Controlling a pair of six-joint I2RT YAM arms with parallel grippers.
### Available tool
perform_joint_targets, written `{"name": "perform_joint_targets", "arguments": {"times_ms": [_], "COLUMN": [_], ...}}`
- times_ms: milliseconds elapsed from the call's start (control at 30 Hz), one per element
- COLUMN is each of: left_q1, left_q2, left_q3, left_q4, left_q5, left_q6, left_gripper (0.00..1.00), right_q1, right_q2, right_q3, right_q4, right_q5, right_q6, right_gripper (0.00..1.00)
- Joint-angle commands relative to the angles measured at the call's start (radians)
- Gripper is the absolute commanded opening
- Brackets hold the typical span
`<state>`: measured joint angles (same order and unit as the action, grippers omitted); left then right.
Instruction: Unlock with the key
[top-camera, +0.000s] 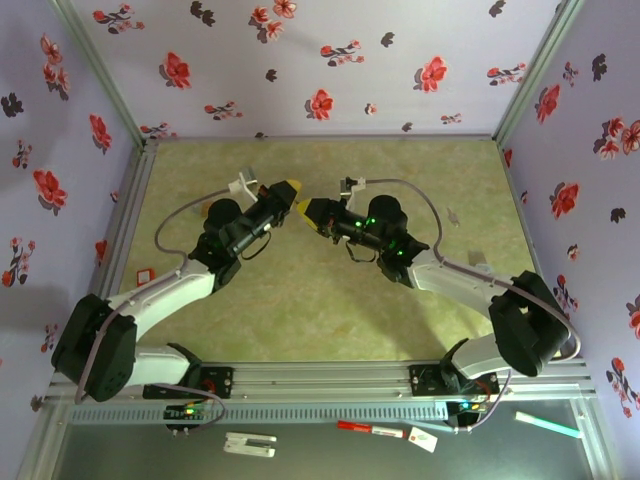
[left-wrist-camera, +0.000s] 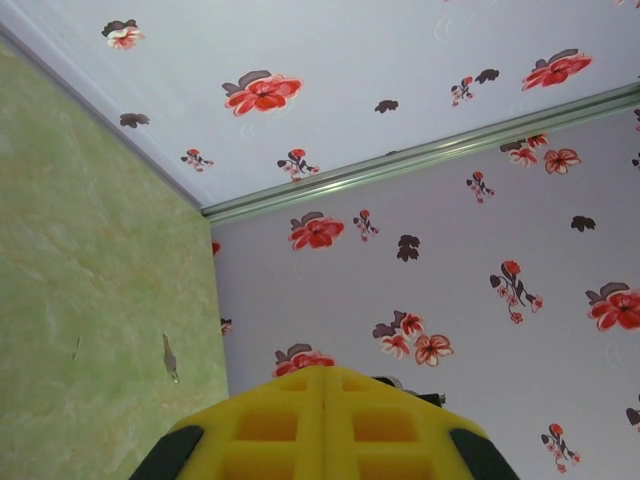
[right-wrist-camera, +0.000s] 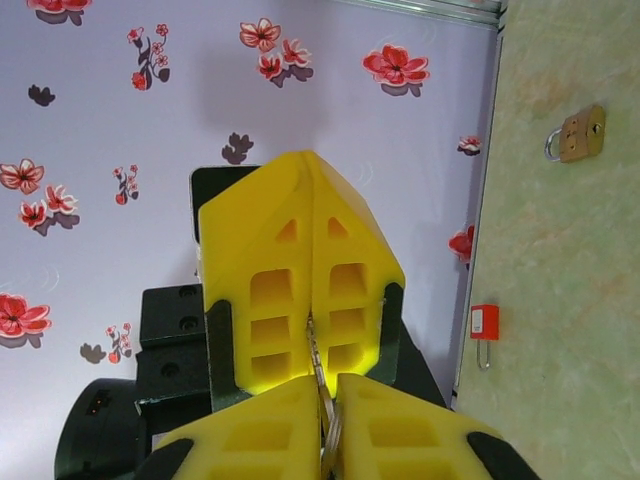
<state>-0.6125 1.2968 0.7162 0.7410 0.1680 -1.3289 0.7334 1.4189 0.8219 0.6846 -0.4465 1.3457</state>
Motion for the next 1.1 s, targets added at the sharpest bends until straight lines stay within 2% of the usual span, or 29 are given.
{"name": "perform_joint_targets", "arguments": {"times_ms": [0, 133, 233, 300, 400, 467, 533, 667, 800, 933, 1067], "left_q1": [-0.012, -0.02, -0.023, -0.017, 0.032, 0.094, 0.173, 0.31, 0.365, 0.418, 0.475], "left_q2": [0.01, 0.009, 0.008, -0.009, -0.072, -0.144, -0.225, -0.303, -0.277, -0.235, -0.207], "left_q3": [-0.02, -0.039, -0.054, -0.069, -0.078, -0.06, -0.021, 0.117, 0.258, 0.341, 0.377], "left_q4": [0.076, 0.089, 0.099, 0.089, 0.001, -0.131, -0.316, -0.715, -1.078, -1.275, -1.374], "left_q5": [-0.013, -0.022, -0.031, -0.045, -0.062, -0.048, -0.025, 0.072, 0.116, 0.131, 0.121], "left_q6": [-0.004, -0.009, -0.02, -0.021, -0.024, -0.009, 0.02, 0.116, 0.261, 0.411, 0.505], "left_gripper": [0.0, 0.0, 0.0, 0.21, 0.6, 0.76, 0.87, 0.92, 0.94, 0.94, 0.95], "right_q1": [0.006, 0.006, 0.006, 0.005, 0.006, 0.006, 0.005, 0.007, 0.008, 0.007, 0.006], "right_q2": [0.009, -0.004, -0.022, -0.041, -0.093, -0.137, -0.175, -0.23, -0.259, -0.273, -0.293], "right_q3": [0.022, 0.035, 0.043, 0.04, 0.045, 0.052, 0.05, 0.046, 0.057, 0.055, 0.035], "right_q4": [0.023, -0.013, -0.052, -0.09, -0.259, -0.409, -0.498, -0.591, -0.666, -0.69, -0.695], "right_q5": [0.007, 0.009, 0.009, 0.008, 0.019, 0.04, 0.048, 0.044, 0.049, 0.041, 0.044], "right_q6": [-0.01, -0.038, -0.069, -0.099, -0.199, -0.285, -0.35, -0.429, -0.477, -0.484, -0.477], "right_gripper": [0.06, 0.0, 0.0, 0.0, 0.0, 0.0, 0.0, 0.0, 0.0, 0.0, 0.0]}}
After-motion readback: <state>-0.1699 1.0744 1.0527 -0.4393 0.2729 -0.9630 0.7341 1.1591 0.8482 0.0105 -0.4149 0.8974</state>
